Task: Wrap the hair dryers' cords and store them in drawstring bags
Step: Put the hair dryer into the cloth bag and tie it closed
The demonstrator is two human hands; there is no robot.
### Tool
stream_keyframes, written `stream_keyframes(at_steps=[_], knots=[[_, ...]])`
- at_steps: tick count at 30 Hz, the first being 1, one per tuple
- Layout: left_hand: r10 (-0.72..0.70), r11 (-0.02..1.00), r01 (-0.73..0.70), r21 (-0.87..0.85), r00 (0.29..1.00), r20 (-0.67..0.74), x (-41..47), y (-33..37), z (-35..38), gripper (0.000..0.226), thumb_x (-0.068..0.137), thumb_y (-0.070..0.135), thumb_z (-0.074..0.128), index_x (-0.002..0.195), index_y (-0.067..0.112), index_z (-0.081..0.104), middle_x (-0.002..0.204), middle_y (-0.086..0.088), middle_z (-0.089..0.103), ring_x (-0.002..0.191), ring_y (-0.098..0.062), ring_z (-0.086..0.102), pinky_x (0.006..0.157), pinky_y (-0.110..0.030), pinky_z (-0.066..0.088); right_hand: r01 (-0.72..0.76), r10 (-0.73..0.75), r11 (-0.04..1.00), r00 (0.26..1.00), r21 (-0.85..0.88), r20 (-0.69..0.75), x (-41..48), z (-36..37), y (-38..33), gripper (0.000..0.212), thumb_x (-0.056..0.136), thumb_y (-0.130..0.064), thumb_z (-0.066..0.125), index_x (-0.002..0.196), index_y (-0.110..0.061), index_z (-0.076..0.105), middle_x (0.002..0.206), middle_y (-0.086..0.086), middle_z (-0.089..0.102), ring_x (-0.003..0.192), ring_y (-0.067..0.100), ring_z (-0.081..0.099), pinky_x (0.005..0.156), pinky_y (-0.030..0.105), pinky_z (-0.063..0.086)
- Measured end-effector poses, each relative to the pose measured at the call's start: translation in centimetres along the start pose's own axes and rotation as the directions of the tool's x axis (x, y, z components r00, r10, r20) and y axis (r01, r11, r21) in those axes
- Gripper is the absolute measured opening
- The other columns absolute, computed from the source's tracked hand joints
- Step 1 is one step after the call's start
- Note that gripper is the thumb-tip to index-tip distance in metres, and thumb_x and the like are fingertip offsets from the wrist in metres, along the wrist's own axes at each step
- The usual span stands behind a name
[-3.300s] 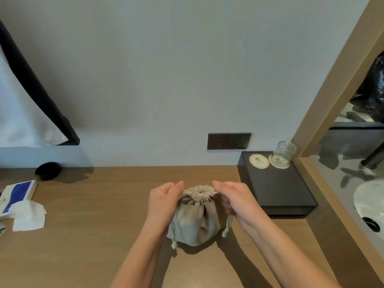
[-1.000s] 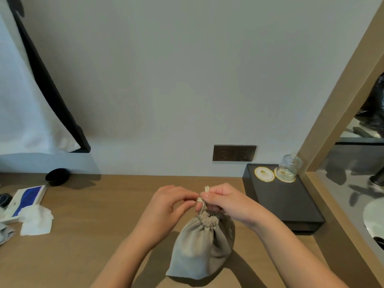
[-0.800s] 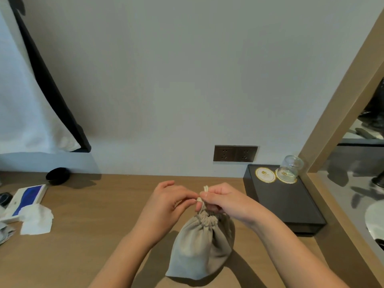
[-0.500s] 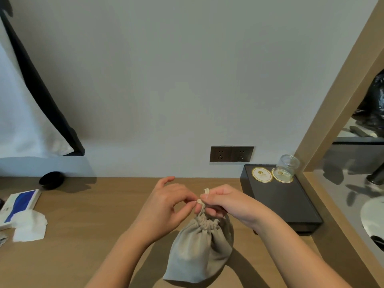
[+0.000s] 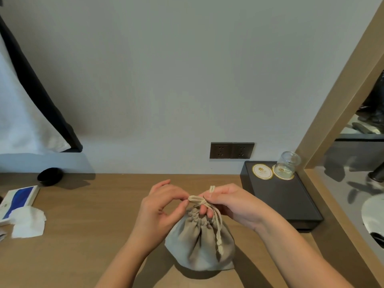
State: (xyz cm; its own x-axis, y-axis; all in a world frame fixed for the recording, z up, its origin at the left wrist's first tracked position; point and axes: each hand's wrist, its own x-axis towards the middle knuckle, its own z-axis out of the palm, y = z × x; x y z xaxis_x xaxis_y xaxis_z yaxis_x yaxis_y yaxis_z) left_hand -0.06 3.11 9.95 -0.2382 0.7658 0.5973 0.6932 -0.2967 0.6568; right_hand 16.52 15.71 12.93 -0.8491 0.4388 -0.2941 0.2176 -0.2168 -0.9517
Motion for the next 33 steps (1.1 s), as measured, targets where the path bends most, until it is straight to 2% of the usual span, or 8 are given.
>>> stream_keyframes(at_steps=[5,9,14,18,24,27,30,33], knots=[[-0.19,0.965,0.192,-0.177,0.981,0.03,-0.6,0.0,0.6,0.008,0.084,0.028,0.06,0.086,0.027,0.068,0.087,0.012,0.069,0.086,-0.012,0.066,0.082,-0.02,0.048,-0.082,0.081,0.991,0.997,0.104,0.011,0.3,-0.1,-0.1,0.023,0.098,-0.003,0.049,0.099,0.008,0.069,0.072,0.007,0.069,0.057,0.01,0.059,0.063,0.02,0.051],[-0.276,0.947,0.303,-0.111,0.938,0.208,-0.8,-0.3,0.8,0.022,0.08,0.037,0.064,0.099,0.027,0.071,0.099,0.017,0.07,0.099,-0.005,0.065,0.087,-0.016,0.047,-0.079,0.075,0.978,0.997,0.191,0.026,0.5,-0.5,0.0,0.024,0.097,-0.001,0.048,0.092,0.002,0.072,0.071,0.009,0.068,0.059,0.011,0.06,0.061,0.019,0.052],[-0.298,0.945,0.319,-0.075,0.931,0.213,-0.2,0.4,1.5,0.011,0.084,0.018,0.073,0.093,0.024,0.073,0.091,0.015,0.071,0.092,-0.008,0.066,0.082,-0.018,0.048,-0.07,0.055,0.981,0.995,0.178,0.089,0.5,-1.0,0.3,0.016,0.084,-0.01,0.063,0.09,-0.001,0.075,0.076,0.011,0.067,0.067,0.014,0.06,0.068,0.022,0.053],[-0.303,0.942,0.326,-0.079,0.929,0.212,0.4,0.7,2.0,0.007,0.084,0.019,0.071,0.086,0.025,0.074,0.084,0.009,0.069,0.082,-0.014,0.065,0.075,-0.026,0.052,-0.019,0.005,0.987,0.996,0.161,0.084,0.3,-1.3,0.7,0.011,0.084,-0.004,0.067,0.09,-0.003,0.076,0.088,0.013,0.071,0.08,0.018,0.065,0.077,0.024,0.054],[-0.398,0.908,0.413,-0.066,0.902,0.168,0.8,0.9,2.4,0.012,0.08,0.013,0.072,0.075,0.024,0.073,0.078,0.01,0.067,0.068,-0.011,0.061,0.065,-0.02,0.049,0.13,-0.189,0.959,0.957,-0.253,-0.222,0.1,-0.2,0.9,0.017,0.079,0.002,0.073,0.078,-0.014,0.077,0.07,-0.008,0.072,0.069,0.002,0.062,0.069,0.017,0.05],[-0.438,0.895,0.446,-0.032,0.888,0.139,1.0,1.1,2.6,0.015,0.078,0.011,0.073,0.069,0.023,0.07,0.073,0.008,0.064,0.06,-0.007,0.055,0.06,-0.016,0.044,0.197,-0.414,0.822,0.852,-0.534,-0.322,0.3,0.5,1.7,0.013,0.076,-0.003,0.075,0.078,-0.015,0.074,0.068,-0.011,0.067,0.064,-0.004,0.057,0.064,0.01,0.042],[-0.468,0.881,0.473,-0.027,0.878,0.103,1.2,1.5,3.2,0.021,0.076,0.008,0.072,0.064,0.024,0.065,0.068,0.005,0.061,0.056,-0.002,0.049,0.058,-0.012,0.039,0.286,-0.673,0.572,0.7,-0.769,-0.24,1.1,0.6,3.3,0.013,0.074,-0.004,0.073,0.081,-0.014,0.072,0.075,-0.008,0.062,0.072,-0.003,0.055,0.066,0.007,0.038],[-0.516,0.852,0.521,-0.049,0.852,0.095,1.3,1.6,3.5,0.022,0.079,0.01,0.069,0.064,0.026,0.066,0.067,0.006,0.063,0.059,-0.004,0.052,0.059,-0.014,0.042,0.298,-0.741,0.538,0.614,-0.789,-0.273,1.4,0.6,4.6,0.014,0.077,-0.001,0.073,0.08,-0.014,0.07,0.075,-0.01,0.056,0.071,0.0,0.053,0.065,0.009,0.038]])
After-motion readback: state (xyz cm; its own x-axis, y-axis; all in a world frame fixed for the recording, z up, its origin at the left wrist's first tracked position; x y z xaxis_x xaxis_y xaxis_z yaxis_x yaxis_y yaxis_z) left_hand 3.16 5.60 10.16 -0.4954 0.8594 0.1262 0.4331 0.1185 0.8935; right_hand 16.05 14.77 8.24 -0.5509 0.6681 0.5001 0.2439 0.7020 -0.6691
